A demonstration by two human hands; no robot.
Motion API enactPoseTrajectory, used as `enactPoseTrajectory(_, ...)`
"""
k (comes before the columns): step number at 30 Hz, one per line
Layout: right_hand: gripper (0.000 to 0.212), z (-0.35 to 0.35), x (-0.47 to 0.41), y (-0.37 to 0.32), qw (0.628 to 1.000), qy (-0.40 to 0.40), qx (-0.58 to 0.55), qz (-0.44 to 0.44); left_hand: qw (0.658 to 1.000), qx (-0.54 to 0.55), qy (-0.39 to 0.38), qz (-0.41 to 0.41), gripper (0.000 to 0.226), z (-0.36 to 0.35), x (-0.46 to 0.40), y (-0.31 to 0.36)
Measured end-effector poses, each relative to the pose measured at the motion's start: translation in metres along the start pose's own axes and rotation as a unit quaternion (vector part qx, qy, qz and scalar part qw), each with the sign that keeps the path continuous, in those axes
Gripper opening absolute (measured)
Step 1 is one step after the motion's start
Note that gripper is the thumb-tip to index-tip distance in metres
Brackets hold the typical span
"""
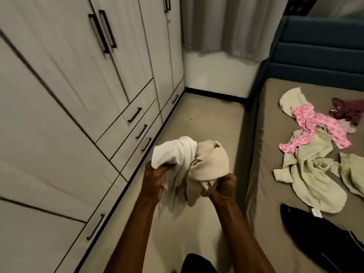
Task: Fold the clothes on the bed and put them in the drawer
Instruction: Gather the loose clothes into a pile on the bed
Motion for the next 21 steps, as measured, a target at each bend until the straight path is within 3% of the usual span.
enactPoseTrajectory(6, 0.075, -0.01, -0.076, -0.015, 0.997, 0.031, 0.015, 0.074, 0.999, 0.009, -0.042, 0.032, 0.026, -0.017, -0.11, -0.02)
enactPoseTrajectory(10, 0.06, -0.016, -0.142, -0.049, 0.994, 0.042, 0.023, 0.099, 0.997, 0.016, -0.062, 0.04, 0.023, -0.05, -0.187, -0.039)
enactPoseTrajectory(15, 0.075, -0.027, -0.221, -0.101, 0.991, 0.054, 0.025, 0.119, 0.994, 0.008, -0.104, 0.04, 0.033, -0.102, -0.279, -0.043)
enactPoseTrajectory(18, 0.076, -0.035, -0.265, -0.134, 0.989, 0.055, 0.025, 0.132, 0.993, 0.025, -0.101, 0.052, 0.025, -0.134, -0.333, -0.05)
enactPoseTrajectory(20, 0.064, -0.038, -0.294, -0.154, 0.988, 0.071, 0.033, 0.134, 0.992, 0.039, -0.1, 0.069, 0.025, -0.159, -0.368, -0.061)
enactPoseTrajectory(21, 0.047, -0.038, -0.308, -0.165, 0.986, 0.089, 0.038, 0.137, 0.991, 0.043, -0.101, 0.081, 0.026, -0.171, -0.383, -0.066)
Point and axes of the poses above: each hand's wrist, its own x-axis away from the middle knuckle, its own z-axis out of the back of the hand, y = z × x, the point moved 5 cm from there along -x, towards the middle knuckle, and after that the axes turned 7 degrees about x, right-handed, at the moved point
